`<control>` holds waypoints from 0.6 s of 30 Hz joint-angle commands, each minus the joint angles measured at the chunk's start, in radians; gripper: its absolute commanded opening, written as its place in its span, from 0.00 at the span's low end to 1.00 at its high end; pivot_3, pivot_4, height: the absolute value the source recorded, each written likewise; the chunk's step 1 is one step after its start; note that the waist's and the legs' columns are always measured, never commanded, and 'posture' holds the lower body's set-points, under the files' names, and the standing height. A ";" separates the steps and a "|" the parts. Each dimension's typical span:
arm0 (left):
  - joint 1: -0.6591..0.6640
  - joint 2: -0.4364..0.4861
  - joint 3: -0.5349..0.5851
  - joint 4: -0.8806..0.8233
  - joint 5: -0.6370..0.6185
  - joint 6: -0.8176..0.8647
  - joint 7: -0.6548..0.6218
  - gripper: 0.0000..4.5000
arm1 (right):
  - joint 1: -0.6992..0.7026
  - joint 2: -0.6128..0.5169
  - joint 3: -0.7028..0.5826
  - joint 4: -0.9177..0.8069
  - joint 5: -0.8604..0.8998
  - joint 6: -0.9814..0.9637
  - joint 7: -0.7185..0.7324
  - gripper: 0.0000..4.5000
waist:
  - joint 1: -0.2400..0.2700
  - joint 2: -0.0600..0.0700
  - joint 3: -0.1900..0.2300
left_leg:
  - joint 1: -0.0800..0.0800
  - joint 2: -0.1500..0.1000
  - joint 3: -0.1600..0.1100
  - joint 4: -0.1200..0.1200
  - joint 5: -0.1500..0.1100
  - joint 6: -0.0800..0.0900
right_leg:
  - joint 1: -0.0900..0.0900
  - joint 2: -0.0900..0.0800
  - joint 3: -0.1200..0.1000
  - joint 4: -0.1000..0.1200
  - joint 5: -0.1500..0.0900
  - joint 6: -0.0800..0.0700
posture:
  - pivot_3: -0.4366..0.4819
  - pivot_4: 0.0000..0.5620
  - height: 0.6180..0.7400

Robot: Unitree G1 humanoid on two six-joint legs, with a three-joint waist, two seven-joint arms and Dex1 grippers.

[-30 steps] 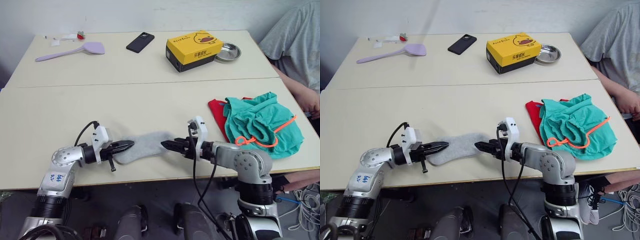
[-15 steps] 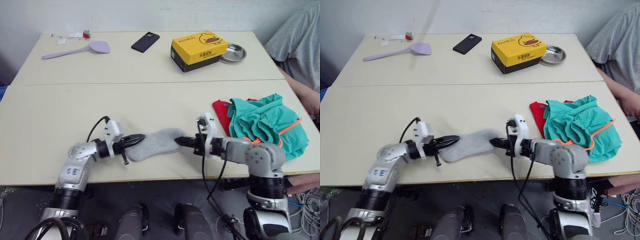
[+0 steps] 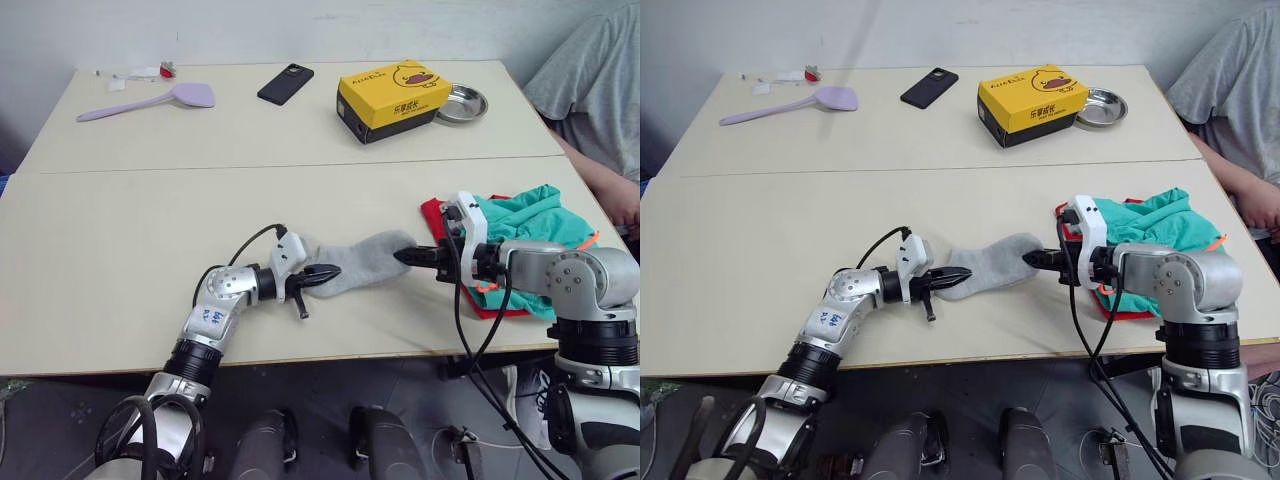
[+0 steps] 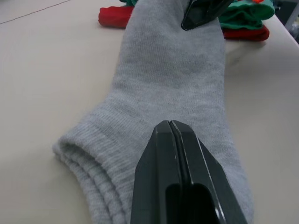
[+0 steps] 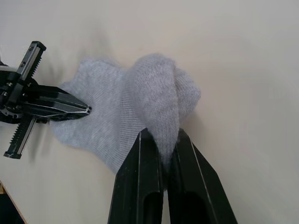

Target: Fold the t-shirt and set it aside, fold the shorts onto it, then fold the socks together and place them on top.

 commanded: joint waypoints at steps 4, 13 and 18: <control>0.060 -0.054 0.009 -0.049 -0.011 0.061 0.066 0.00 | -0.046 -0.020 0.042 -0.045 -0.003 0.081 -0.001 0.01 | 0.001 0.000 0.000 | 0.000 0.000 -0.001 0.001 0.000 0.000 | 0.000 -0.003 -0.001 0.000 0.000 0.000 | 0.48 0.27 1.00; 0.149 -0.021 0.063 -0.141 -0.047 0.161 0.103 0.00 | -0.154 0.117 0.005 -0.085 0.009 0.222 -0.077 0.01 | -0.003 0.001 -0.001 | 0.001 0.001 -0.001 0.000 0.000 -0.001 | 0.000 -0.002 0.000 0.000 0.000 0.000 | 0.48 0.27 1.00; 0.147 -0.014 0.067 -0.148 -0.047 0.173 0.111 0.00 | -0.182 0.196 -0.016 -0.085 0.007 0.276 -0.112 0.01 | -0.005 0.001 -0.001 | 0.001 0.001 0.000 0.000 0.000 -0.001 | 0.000 -0.002 0.000 0.001 0.000 0.000 | 0.48 0.27 1.00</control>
